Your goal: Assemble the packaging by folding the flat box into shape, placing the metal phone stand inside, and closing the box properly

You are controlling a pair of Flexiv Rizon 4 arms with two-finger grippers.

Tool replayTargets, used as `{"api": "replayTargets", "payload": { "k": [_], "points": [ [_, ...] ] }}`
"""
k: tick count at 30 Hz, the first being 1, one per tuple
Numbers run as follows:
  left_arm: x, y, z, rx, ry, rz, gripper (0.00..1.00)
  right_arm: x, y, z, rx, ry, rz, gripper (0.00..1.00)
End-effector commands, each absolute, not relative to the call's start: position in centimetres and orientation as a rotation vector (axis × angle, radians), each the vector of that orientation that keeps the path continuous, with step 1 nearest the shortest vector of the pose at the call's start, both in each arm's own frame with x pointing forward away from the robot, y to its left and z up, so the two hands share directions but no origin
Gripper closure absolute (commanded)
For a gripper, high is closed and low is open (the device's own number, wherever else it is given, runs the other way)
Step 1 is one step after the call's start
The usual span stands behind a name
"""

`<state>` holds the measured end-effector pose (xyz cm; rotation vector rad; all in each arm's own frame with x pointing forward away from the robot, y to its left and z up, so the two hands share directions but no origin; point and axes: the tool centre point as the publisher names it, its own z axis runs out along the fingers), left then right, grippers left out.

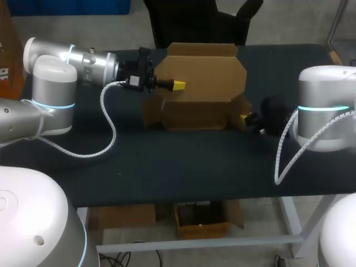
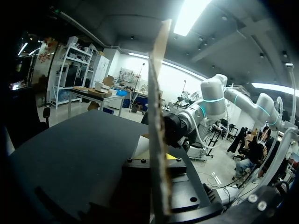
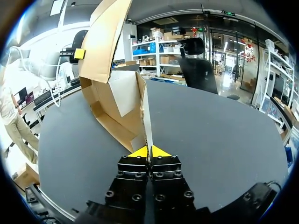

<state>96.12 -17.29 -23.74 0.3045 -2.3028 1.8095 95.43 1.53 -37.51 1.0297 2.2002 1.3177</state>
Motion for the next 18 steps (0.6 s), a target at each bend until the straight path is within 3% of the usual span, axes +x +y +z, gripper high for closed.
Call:
{"api": "replayTargets", "payload": {
  "k": [1, 13, 18],
  "points": [
    [96.1, -17.4, -24.0, 0.303, -2.304, 1.807, 1.00, 95.0, 2.3, -37.5, 1.035, 2.176, 1.308, 1.00],
    [96.1, -17.4, -24.0, 0.303, -2.304, 1.807, 1.00, 94.6, 3.2, -37.6, 1.068, 2.142, 1.298, 0.97],
    [96.1, -17.4, -24.0, 0.303, -2.304, 1.807, 1.00, 94.3, 3.6, -37.5, 1.084, 2.114, 1.298, 0.86]
  ]
}}
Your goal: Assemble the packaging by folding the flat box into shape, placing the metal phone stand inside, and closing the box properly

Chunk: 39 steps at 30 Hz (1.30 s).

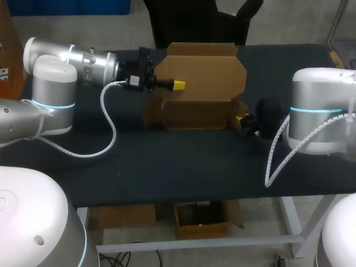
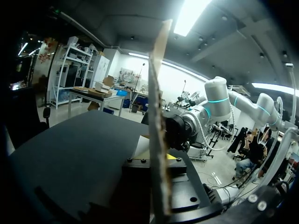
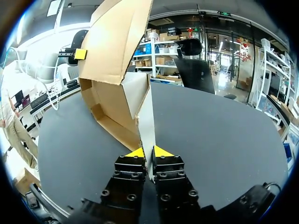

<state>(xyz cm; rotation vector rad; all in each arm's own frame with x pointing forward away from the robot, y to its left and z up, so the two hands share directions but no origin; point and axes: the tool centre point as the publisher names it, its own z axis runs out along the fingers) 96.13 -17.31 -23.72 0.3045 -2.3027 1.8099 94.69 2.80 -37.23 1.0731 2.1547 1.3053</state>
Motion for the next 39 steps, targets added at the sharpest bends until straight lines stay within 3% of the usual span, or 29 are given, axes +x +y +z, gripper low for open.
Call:
{"api": "replayTargets", "payload": {
  "k": [1, 39],
  "points": [
    [96.1, -17.4, -24.0, 0.303, -2.304, 1.807, 1.00, 94.3, 3.7, -37.5, 1.086, 2.110, 1.297, 0.80],
    [96.1, -17.4, -24.0, 0.303, -2.304, 1.807, 1.00, 90.9, 6.2, -37.8, 1.265, 1.979, 1.341, 0.72]
  ]
}}
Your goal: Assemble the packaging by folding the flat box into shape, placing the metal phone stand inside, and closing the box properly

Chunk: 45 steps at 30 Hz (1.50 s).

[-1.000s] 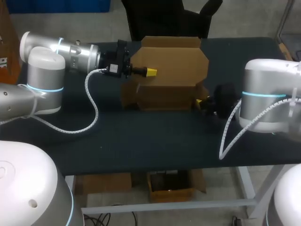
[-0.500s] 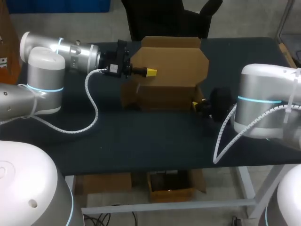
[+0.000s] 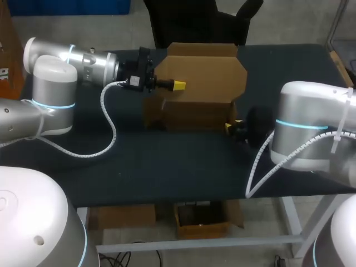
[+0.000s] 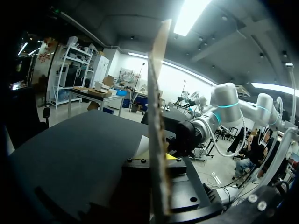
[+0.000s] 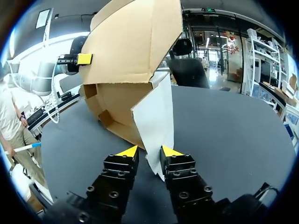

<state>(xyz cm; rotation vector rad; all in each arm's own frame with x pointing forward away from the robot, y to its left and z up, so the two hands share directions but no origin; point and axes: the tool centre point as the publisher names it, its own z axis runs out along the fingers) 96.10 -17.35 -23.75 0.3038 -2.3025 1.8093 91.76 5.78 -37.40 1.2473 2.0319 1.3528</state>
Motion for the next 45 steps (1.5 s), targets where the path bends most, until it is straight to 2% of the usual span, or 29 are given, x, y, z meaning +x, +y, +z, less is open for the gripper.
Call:
{"api": "replayTargets", "payload": {
  "k": [1, 13, 33, 45],
  "points": [
    [96.1, -17.4, -24.0, 0.303, -2.304, 1.807, 1.00, 90.8, 6.2, -37.9, 1.271, 1.977, 1.340, 0.72],
    [96.1, -17.4, -24.0, 0.303, -2.304, 1.807, 1.00, 89.9, 6.1, -38.5, 1.309, 1.970, 1.329, 0.73],
    [96.1, -17.4, -24.0, 0.303, -2.304, 1.807, 1.00, 91.1, 9.8, -37.2, 1.192, 2.038, 1.412, 0.74],
    [96.1, -17.4, -24.0, 0.303, -2.304, 1.807, 1.00, 87.9, 8.9, -36.0, 1.165, 2.053, 1.413, 0.72]
  ]
}}
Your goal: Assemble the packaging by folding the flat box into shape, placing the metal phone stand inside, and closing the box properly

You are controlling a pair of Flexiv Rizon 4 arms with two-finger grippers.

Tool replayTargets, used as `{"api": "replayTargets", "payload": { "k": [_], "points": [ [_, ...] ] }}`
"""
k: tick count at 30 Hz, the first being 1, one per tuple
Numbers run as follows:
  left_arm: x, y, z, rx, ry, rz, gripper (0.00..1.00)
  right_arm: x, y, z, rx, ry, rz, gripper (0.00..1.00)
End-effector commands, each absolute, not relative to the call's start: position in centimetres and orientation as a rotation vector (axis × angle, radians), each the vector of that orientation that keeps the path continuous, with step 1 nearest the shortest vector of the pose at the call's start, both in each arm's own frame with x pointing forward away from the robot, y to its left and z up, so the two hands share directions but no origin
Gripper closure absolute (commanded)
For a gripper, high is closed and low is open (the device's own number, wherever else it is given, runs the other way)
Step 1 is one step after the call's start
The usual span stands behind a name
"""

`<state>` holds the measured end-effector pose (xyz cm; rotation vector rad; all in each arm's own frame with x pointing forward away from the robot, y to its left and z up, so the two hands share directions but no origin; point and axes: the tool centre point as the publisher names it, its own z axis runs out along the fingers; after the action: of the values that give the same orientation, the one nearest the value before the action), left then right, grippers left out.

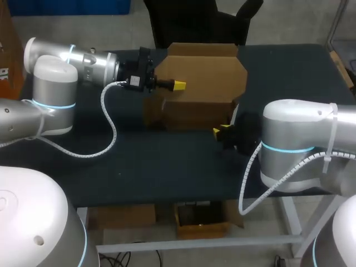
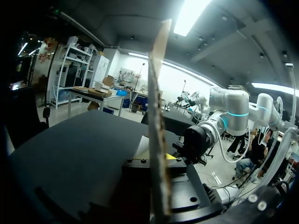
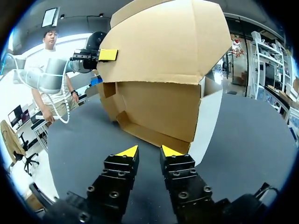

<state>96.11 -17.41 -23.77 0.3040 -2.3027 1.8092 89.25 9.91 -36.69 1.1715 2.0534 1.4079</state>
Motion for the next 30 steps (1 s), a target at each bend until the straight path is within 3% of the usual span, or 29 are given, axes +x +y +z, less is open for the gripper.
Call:
{"api": "replayTargets", "payload": {
  "k": [1, 17, 30],
  "points": [
    [96.1, -17.4, -24.0, 0.303, -2.304, 1.807, 1.00, 87.6, 8.7, -36.0, 1.164, 2.053, 1.412, 0.72],
    [96.1, -17.4, -24.0, 0.303, -2.304, 1.807, 1.00, 84.0, 2.6, -35.4, 1.191, 2.056, 1.455, 0.71],
    [96.1, -17.4, -24.0, 0.303, -2.304, 1.807, 1.00, 85.0, -0.9, -35.5, 1.121, 2.122, 1.421, 0.70]
  ]
}}
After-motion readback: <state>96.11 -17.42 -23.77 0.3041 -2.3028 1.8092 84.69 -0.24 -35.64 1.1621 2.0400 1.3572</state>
